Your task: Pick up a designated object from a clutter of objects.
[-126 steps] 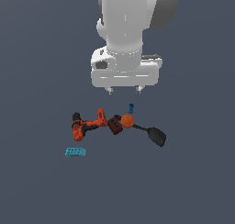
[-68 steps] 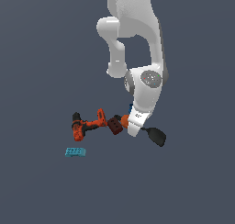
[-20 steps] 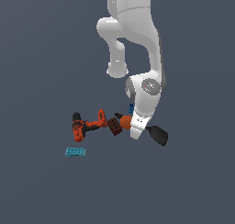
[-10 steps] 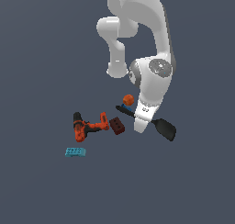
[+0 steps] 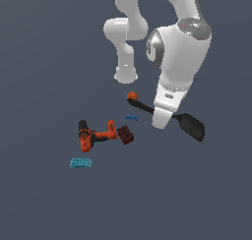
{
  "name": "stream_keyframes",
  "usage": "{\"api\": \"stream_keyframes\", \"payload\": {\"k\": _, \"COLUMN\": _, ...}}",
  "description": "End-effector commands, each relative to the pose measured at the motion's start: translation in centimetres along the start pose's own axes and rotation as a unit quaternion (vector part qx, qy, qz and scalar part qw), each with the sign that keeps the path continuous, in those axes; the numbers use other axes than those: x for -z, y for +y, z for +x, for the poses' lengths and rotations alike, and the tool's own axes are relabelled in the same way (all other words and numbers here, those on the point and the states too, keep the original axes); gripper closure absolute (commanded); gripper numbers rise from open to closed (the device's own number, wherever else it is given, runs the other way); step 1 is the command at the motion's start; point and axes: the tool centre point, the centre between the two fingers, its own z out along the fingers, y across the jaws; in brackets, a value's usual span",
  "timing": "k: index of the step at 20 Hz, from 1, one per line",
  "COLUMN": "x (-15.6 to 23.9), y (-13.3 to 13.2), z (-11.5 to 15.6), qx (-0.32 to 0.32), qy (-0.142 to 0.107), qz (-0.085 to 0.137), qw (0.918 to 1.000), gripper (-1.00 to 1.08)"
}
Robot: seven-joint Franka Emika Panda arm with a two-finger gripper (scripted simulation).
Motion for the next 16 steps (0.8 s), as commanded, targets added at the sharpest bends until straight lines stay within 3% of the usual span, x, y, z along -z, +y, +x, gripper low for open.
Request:
{"api": "stream_keyframes", "payload": {"k": 1, "x": 2.7, "y": 0.0, "z": 0.4, "qx": 0.0, "qy": 0.0, "qz": 0.0, "qw": 1.0, "gripper": 1.08}}
{"api": "stream_keyframes", "payload": {"k": 16, "x": 15.9, "y": 0.7, "z": 2.5, "qx": -0.001, "qy": 0.0, "qz": -0.001, "qw": 1.0, "gripper": 1.08}}
